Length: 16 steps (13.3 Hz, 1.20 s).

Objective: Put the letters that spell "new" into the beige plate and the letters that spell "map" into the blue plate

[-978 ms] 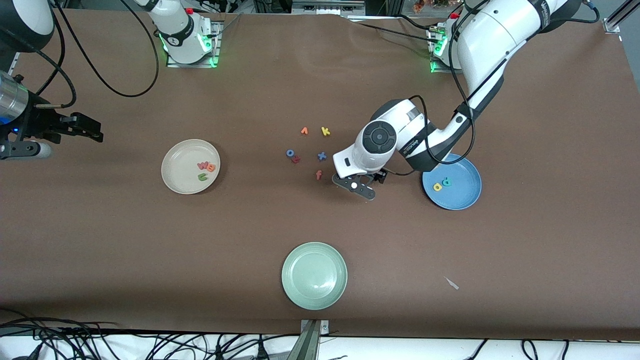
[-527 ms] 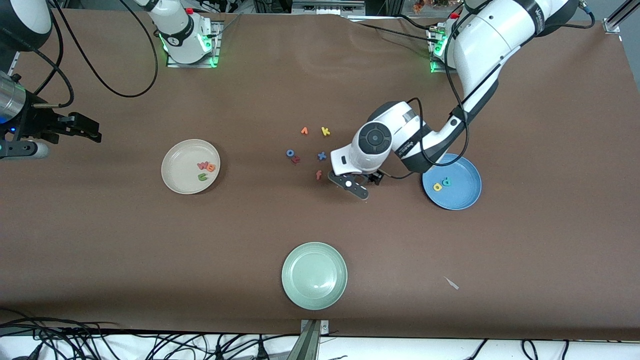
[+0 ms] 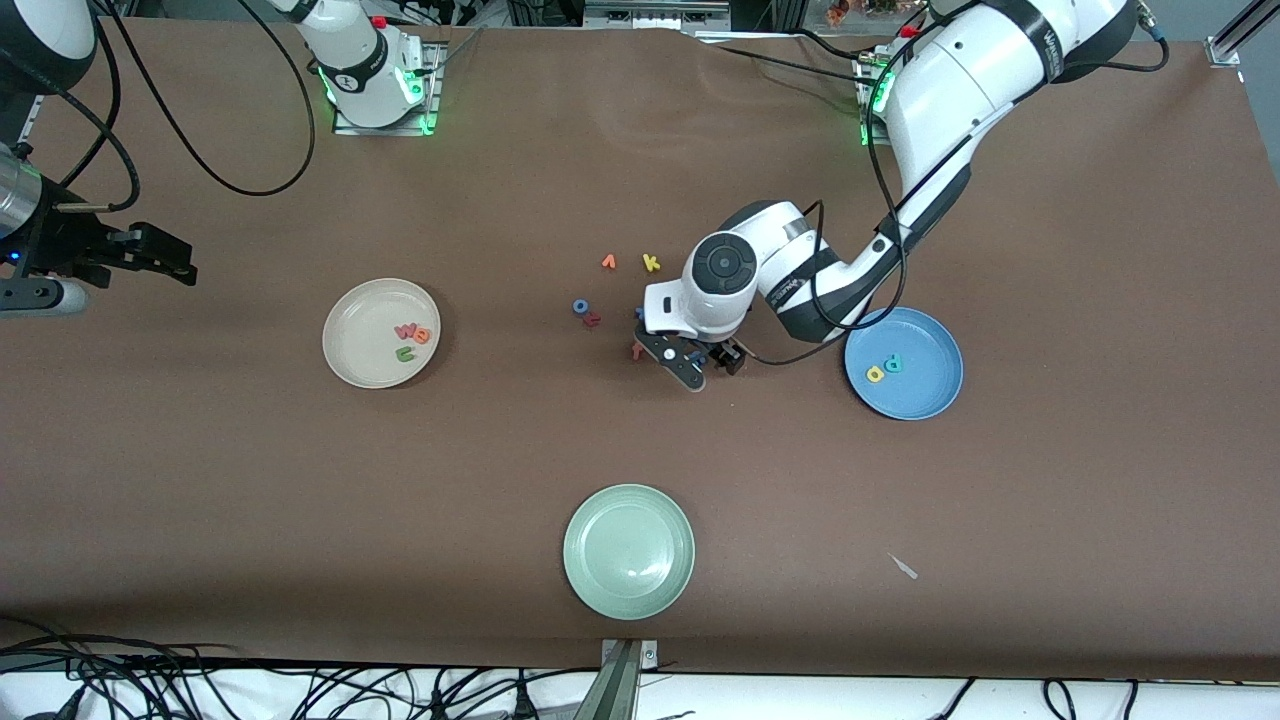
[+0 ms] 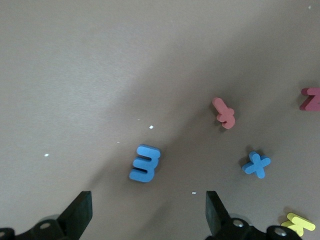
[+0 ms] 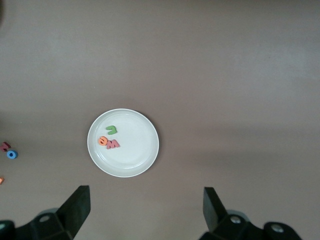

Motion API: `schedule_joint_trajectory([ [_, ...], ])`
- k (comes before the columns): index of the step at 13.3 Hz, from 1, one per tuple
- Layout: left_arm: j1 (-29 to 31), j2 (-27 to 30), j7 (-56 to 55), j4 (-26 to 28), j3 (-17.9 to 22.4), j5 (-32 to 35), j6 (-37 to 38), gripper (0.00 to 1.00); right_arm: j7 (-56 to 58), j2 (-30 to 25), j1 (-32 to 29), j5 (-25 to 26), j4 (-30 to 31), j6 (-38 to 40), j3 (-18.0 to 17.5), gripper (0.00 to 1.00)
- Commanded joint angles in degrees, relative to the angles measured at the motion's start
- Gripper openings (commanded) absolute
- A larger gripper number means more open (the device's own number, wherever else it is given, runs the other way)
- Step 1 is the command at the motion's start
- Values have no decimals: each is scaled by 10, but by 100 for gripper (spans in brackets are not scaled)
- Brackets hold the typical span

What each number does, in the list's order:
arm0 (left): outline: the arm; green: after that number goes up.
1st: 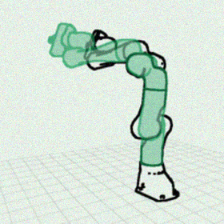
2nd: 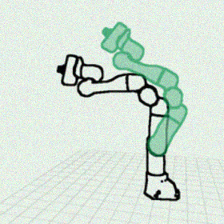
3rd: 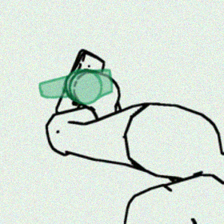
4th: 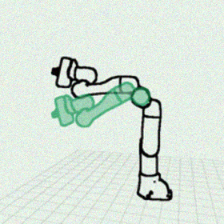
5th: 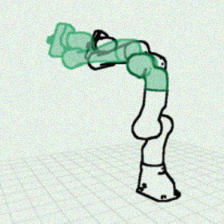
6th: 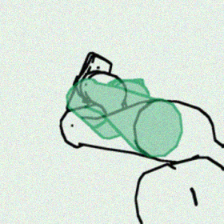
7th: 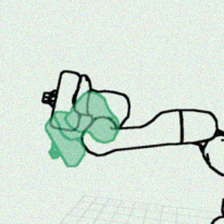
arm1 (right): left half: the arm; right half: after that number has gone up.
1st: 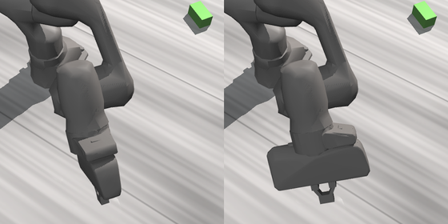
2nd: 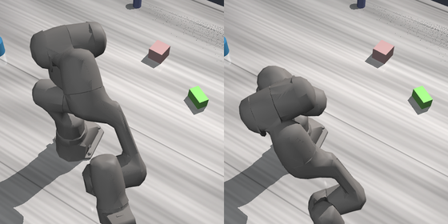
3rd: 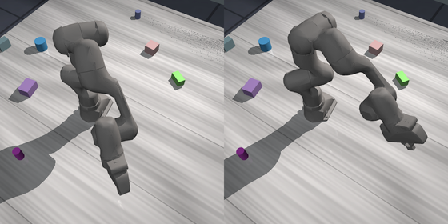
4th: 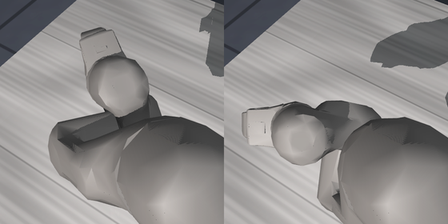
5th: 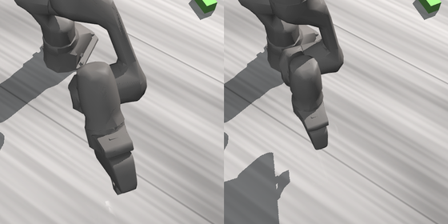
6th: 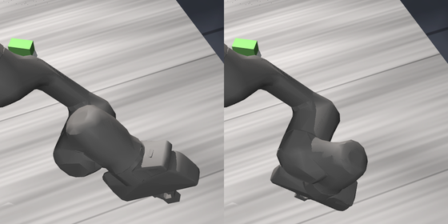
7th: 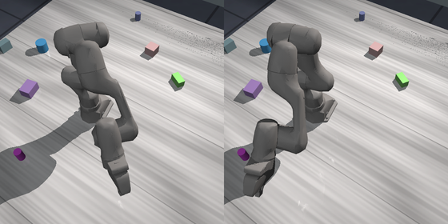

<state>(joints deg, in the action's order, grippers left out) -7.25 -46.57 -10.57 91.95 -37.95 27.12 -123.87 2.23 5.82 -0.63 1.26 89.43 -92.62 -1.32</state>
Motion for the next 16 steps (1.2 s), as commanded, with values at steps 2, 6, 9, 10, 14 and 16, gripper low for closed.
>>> schedule_joint_trajectory([
  [2, -63, -6, 6, -8, 61, 18, -14, 100, 2, 9, 5, -6, -20, 15, 4, 100],
  [6, -75, -12, 0, -8, 70, 17, -32, 100, -3, 10, 7, -3, -20, 9, 4, 100],
  [9, -76, -15, 0, -8, 78, 17, -35, 100, -3, 19, 5, -3, -22, 7, 4, 100],
  [10, -75, -18, 0, -8, 82, 18, -39, 99, -3, 19, 5, -2, -24, 5, 4, 100],
  [14, -82, -22, -3, -8, 94, 17, -55, 96, -3, 19, 5, 11, -30, 3, 5, 100],
  [16, -83, -23, -4, -8, 95, 15, -55, 93, -2, 19, 5, 12, -30, 3, 5, 100],
])
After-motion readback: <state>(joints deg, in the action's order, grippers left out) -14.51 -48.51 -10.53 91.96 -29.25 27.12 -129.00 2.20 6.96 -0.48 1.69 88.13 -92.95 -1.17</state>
